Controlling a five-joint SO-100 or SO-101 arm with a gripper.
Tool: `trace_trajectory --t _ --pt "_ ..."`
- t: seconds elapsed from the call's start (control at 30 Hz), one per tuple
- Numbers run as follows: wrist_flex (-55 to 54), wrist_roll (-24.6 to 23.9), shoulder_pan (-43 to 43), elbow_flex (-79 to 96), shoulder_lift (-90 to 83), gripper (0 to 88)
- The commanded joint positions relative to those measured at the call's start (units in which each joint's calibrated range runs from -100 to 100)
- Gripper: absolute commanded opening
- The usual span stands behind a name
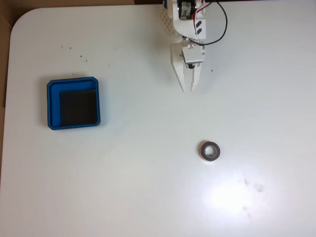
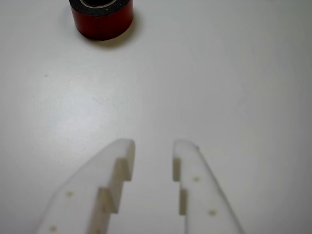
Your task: Pick the red roll and drop it in the blue box
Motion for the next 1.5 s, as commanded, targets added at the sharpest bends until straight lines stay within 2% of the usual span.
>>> trace_trajectory --t 0.0,1.17,1.47 --pt "-0.7 0.2 0.2 0.8 0.1 1.5" --pt "-0.7 -0.4 0.2 0.0 0.7 1.5" --pt "-1.1 -0.5 0.3 -10.7 14.3 1.5"
